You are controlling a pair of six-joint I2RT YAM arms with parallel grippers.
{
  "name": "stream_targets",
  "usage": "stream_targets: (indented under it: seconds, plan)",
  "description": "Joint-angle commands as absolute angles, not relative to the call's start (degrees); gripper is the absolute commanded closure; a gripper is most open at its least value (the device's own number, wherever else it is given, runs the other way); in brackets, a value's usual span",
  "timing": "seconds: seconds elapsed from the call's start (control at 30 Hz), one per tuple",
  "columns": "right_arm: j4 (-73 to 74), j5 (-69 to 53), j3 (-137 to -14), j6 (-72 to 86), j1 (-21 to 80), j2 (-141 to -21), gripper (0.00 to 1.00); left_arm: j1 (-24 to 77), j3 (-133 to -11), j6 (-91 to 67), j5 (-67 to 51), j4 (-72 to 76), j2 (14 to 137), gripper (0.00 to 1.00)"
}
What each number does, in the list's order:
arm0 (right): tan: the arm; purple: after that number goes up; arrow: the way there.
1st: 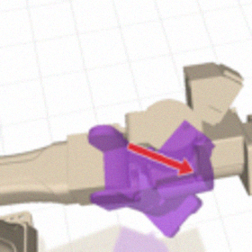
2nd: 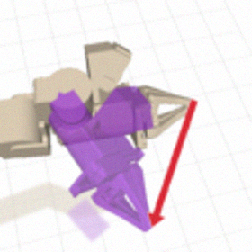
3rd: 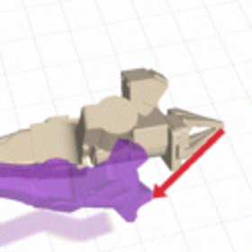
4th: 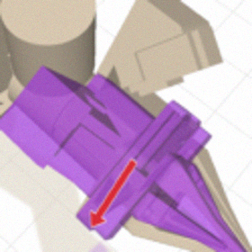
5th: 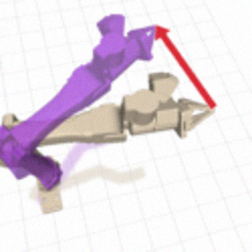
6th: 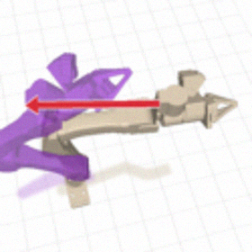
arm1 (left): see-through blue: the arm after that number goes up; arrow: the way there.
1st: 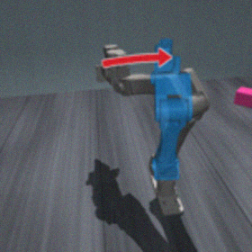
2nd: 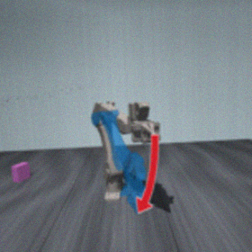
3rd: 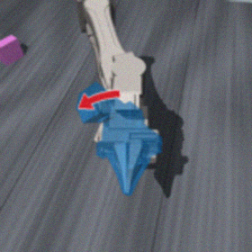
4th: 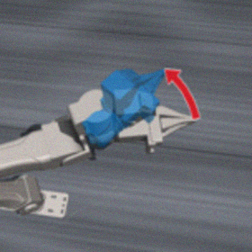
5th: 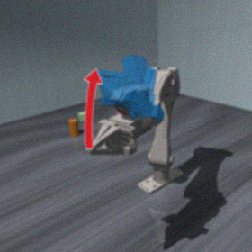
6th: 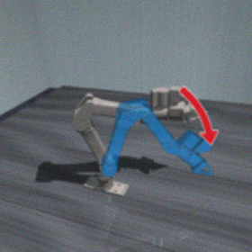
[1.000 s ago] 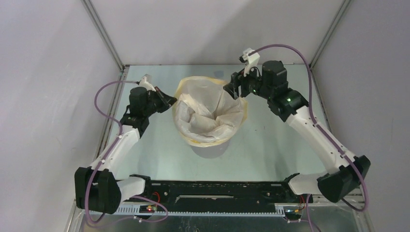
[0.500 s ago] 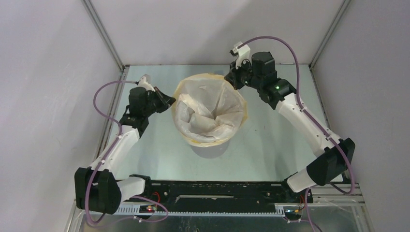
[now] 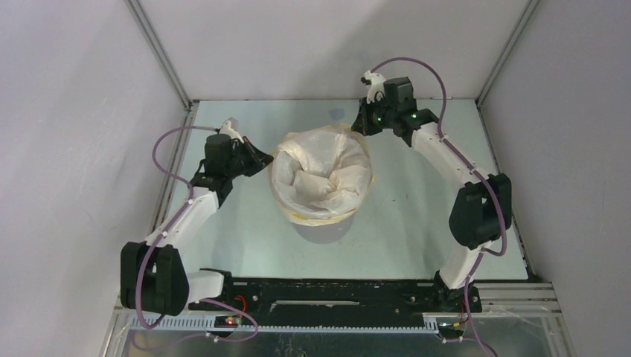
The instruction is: Put the trash bags into the trash bin
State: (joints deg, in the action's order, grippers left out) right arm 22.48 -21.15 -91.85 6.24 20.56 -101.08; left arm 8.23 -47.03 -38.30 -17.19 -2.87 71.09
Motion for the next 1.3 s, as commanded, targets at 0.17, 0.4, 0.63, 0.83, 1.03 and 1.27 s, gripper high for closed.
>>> stream_targets:
  seconds: [0.17,0.4,0.63,0.83,1.03,1.27]
  plan:
    - [17.43,-24.49,-86.49,11.94,19.36,-101.86,1.00,7.92,-44.31,-37.18,-18.36,-0.40,71.51,1.00]
    - [21.24,-22.44,-86.35,14.86,15.37,-97.53,0.82,7.98,-43.51,-37.28,-16.72,-0.80,68.30,0.88]
    - [24.43,-15.60,-81.59,16.02,14.33,-84.02,0.46,7.91,-40.26,-39.68,-9.87,-1.26,59.08,0.49]
    - [25.77,-10.75,-70.37,17.68,14.33,-71.08,0.33,7.91,-38.36,-40.50,-5.19,-7.66,48.93,0.33]
    - [27.46,-12.52,-59.34,20.68,14.32,-59.40,0.37,7.93,-35.96,-41.92,-9.33,-12.65,40.02,0.33]
    - [29.84,-20.95,-54.24,21.22,14.47,-51.68,0.38,7.91,-36.33,-42.00,-20.46,-17.97,37.26,0.35]
